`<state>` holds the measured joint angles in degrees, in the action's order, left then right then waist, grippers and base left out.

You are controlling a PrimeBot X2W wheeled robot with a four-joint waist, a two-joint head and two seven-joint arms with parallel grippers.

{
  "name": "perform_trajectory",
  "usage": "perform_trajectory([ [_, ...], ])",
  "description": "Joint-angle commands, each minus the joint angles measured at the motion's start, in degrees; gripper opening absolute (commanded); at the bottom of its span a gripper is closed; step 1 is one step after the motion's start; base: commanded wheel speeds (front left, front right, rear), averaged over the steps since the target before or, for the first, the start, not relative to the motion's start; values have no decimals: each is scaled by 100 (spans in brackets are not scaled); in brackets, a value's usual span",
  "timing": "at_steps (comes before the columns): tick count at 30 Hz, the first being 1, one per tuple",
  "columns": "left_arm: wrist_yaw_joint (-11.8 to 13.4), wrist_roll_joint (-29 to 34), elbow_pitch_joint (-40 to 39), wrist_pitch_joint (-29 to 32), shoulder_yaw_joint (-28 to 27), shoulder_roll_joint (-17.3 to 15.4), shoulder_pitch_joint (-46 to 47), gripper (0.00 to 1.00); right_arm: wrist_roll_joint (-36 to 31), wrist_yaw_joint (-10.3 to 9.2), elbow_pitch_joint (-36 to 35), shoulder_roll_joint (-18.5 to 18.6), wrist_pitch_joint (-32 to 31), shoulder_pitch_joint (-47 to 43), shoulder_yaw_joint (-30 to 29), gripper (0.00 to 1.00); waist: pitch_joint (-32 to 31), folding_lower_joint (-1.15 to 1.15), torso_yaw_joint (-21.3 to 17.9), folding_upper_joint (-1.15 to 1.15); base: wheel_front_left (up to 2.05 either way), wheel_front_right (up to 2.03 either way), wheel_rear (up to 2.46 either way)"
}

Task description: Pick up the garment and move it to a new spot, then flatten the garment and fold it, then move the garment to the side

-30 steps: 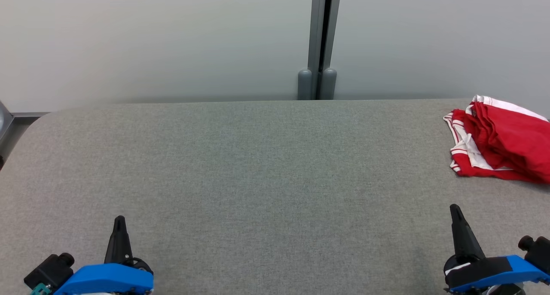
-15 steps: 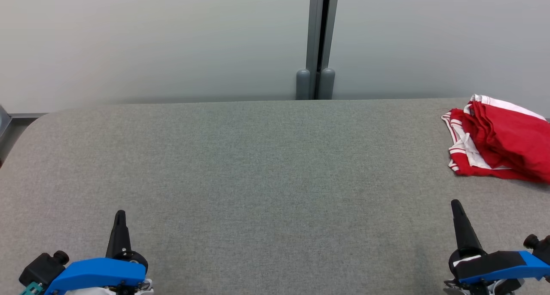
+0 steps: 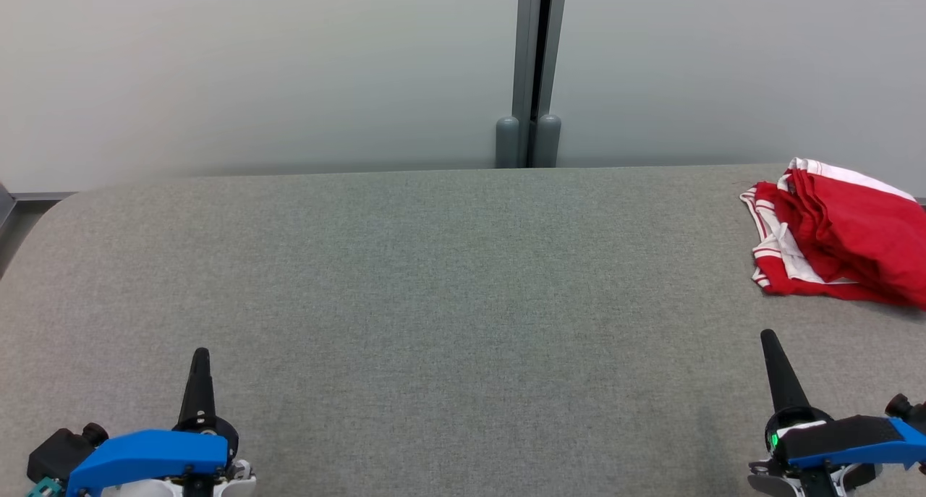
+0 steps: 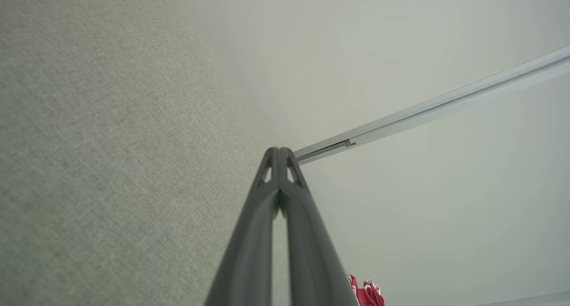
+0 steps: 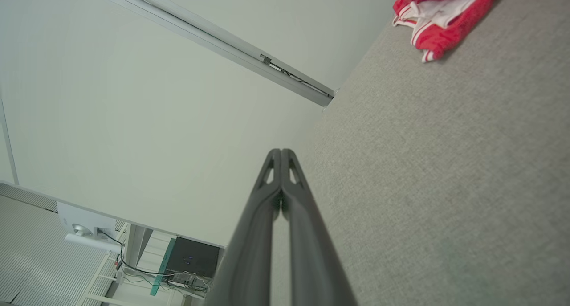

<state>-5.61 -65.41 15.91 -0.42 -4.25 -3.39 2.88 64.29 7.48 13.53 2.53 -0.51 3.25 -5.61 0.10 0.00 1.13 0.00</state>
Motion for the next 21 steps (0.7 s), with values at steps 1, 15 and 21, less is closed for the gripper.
perform_trajectory([
  [1, -27, -116, -77, 41, -19, -11, 177, 0, 144, 2, -40, 42, -56, 136, -17, 0, 0, 0, -2, 0, 0, 0, 0],
  [15, -80, -877, -111, 239, -89, 8, 231, 0, 928, 2, -14, 46, -213, 186, -42, 0, 2, 0, -29, 0, 0, 0, 0],
  [21, -102, -1175, -124, 317, -120, 16, 261, 0, 1240, 2, -3, 48, -283, 213, -52, 0, 3, 0, -41, 0, 0, 0, 0],
])
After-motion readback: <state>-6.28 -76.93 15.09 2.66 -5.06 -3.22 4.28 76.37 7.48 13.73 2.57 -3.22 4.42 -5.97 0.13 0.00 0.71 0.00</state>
